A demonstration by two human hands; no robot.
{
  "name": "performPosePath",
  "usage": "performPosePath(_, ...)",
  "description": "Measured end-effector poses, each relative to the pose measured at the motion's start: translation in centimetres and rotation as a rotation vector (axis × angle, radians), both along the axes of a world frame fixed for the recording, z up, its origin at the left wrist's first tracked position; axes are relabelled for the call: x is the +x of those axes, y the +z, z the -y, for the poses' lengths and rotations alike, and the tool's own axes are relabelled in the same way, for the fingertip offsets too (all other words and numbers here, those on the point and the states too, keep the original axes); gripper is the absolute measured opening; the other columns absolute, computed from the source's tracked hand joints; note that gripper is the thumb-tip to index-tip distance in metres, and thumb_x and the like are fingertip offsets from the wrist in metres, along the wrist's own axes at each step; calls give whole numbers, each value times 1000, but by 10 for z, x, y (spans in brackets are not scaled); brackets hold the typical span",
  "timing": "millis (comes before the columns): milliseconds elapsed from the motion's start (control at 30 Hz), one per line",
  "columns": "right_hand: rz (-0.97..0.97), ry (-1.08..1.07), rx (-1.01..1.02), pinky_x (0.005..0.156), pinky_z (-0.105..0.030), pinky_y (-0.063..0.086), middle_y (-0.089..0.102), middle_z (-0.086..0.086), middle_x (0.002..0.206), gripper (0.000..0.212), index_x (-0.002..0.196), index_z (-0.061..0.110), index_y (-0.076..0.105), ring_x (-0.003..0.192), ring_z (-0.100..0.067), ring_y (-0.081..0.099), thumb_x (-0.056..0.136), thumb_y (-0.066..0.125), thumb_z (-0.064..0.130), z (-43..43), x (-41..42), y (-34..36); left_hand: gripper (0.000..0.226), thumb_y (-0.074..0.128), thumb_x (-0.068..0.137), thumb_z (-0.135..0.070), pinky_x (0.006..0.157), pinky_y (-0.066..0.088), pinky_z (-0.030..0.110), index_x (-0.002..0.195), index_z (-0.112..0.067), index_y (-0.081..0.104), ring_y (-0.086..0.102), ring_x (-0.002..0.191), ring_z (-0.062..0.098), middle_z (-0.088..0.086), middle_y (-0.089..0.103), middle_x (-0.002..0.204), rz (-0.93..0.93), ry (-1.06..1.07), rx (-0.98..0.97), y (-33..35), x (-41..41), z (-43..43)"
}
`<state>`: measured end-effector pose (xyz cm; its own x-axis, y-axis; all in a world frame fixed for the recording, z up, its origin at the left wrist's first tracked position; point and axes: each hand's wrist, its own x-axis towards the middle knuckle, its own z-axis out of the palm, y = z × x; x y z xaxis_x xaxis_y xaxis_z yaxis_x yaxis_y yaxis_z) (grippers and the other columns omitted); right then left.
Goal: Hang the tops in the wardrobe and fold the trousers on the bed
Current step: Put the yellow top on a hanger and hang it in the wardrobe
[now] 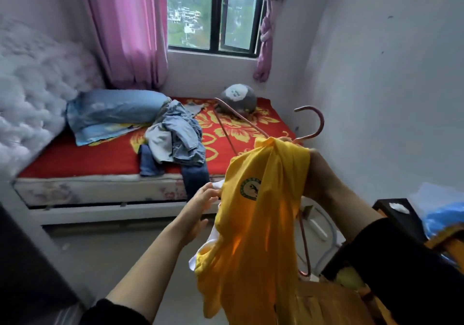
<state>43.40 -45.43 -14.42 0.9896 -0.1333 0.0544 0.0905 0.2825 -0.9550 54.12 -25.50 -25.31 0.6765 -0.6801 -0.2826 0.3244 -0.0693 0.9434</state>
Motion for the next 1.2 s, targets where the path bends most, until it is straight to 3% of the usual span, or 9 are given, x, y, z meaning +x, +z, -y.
performPosePath(67, 8, 52, 12, 62, -33, 57, 64, -6, 73, 10, 73, 19, 72, 64, -19, 63, 66, 69, 13, -7, 7, 3, 24, 57, 82, -47, 107, 30, 50, 104, -37, 59, 56, 113, 18, 3, 66, 119, -140, -29, -47, -3, 7, -6)
performPosePath(200, -16, 127, -35, 67, -35, 56, 62, -8, 80, 43, 79, 17, 71, 70, -22, 61, 41, 90, 28, -7, 17, 3, 16, 59, 91, -26, 78, 52, 37, 87, -12, 66, 64, 82, 24, 12, 67, 88, -356, 183, -177, -2, 19, -1)
performPosePath(333, -124, 106, -234, 69, -37, 51, 59, -12, 85, 16, 84, 16, 69, 77, -27, 56, 69, 69, 17, 7, 23, 1, 18, 48, 97, -9, 47, 51, 20, 86, -5, 62, 62, 48, 10, 3, 65, 55, -395, 374, -227, 13, 40, 5)
performPosePath(533, -425, 28, -645, 45, -23, 31, 48, -7, 68, 16, 93, 8, 68, 50, -10, 42, 81, 58, 5, 26, 22, -34, 22, 53, 95, -10, 64, 51, 25, 113, -2, 62, 60, 76, 18, 11, 64, 87, -47, 272, -151, 50, 51, 10)
performPosePath(733, -413, 73, -208, 39, -18, 24, 45, 2, 63, 68, 128, 14, 52, 46, -6, 36, 62, 64, 0, 18, 36, -61, 15, 66, 87, -20, 74, 49, 30, 95, -8, 71, 60, 83, 19, 11, 68, 92, 278, 196, -78, 82, 32, 28)
performPosePath(900, -366, -78, -420, 47, -24, 37, 57, -3, 65, 9, 87, 13, 63, 54, -14, 50, 83, 71, 16, -24, 54, -74, 15, 65, 87, -16, 65, 53, 21, 98, -6, 70, 66, 78, 14, 8, 71, 89, 353, 96, -80, 91, 13, 39)
performPosePath(1033, -309, -176, -274, 54, -30, 33, 47, -13, 69, 28, 89, 1, 61, 58, -23, 42, 86, 64, 29, -20, 65, -62, 24, 59, 89, -16, 82, 56, 31, 109, -6, 67, 70, 96, 22, 12, 72, 104, 313, -57, -54, 90, 25, 9)
performPosePath(1100, -322, -151, -320, 59, -33, 36, 48, -17, 84, 50, 99, -13, 56, 73, -28, 42, 82, 58, 34, -17, 68, -53, 21, 54, 91, -10, 82, 56, 32, 106, -7, 68, 70, 97, 24, 11, 72, 106, 269, 80, 21, 74, 39, -2)
performPosePath(1200, -331, -147, -357, 56, -25, 49, 53, -20, 76, 29, 84, -8, 59, 70, -27, 51, 98, 47, 15, -11, 73, -48, 19, 55, 91, -11, 75, 53, 28, 106, -13, 67, 64, 95, 20, 8, 68, 111, 235, 321, 246, 35, 55, -4)
